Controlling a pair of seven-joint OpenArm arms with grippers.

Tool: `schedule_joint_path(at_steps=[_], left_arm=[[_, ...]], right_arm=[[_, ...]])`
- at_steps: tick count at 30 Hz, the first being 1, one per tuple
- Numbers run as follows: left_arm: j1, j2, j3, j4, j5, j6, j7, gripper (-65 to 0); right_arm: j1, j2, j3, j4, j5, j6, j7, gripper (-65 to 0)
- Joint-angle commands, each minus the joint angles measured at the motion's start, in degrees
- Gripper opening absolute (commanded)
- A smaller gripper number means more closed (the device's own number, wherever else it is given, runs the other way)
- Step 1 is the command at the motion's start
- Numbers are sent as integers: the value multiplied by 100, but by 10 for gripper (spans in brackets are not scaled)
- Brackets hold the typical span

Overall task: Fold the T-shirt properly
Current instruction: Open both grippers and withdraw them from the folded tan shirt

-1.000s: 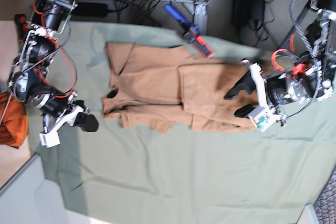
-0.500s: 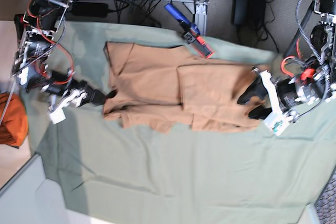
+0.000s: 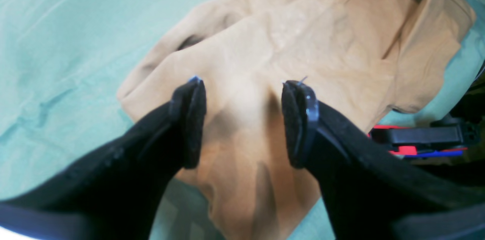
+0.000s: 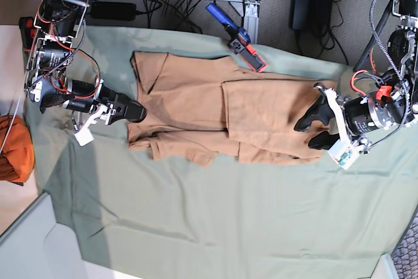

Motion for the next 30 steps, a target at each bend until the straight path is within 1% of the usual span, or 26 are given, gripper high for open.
schedule_joint_path(at_steps=[1,6,15,16,17,20,22,23,30], left_arm=[[-74,-46,-39,90,-101,-84,-85,-293],[-74,-46,-39,90,-101,-84,-85,-293],[-76,-46,-39,87,-101,-84,-85,-293],[-74,-46,-39,87,-101,-84,-85,-293],[-74,-46,-39,87,-101,-84,-85,-293],[-76,-48,-39,87,-101,-84,-83,-293],[-76,-48,-39,90,-122,-84,-35,-293],[-76,-46,-39,90,-168,-84,-9,-293],[-74,-48,-39,90,-227,-84,44,-293]], right_arm=[[127,107,-90,72,164,743,7,-292],[127,103,-588,72,164,743,11,-292],[129,-151,-634,72,157,743,13,-299],[129,-173,-634,72,155,743,15,-323],[129,-177,-634,72,157,743,20,-365],[131,-173,-634,72,66,741,48,-543],[129,-173,-634,72,50,741,79,-641],[131,-170,-634,72,50,741,79,-650],[192,-157,-634,81,57,743,76,-650]])
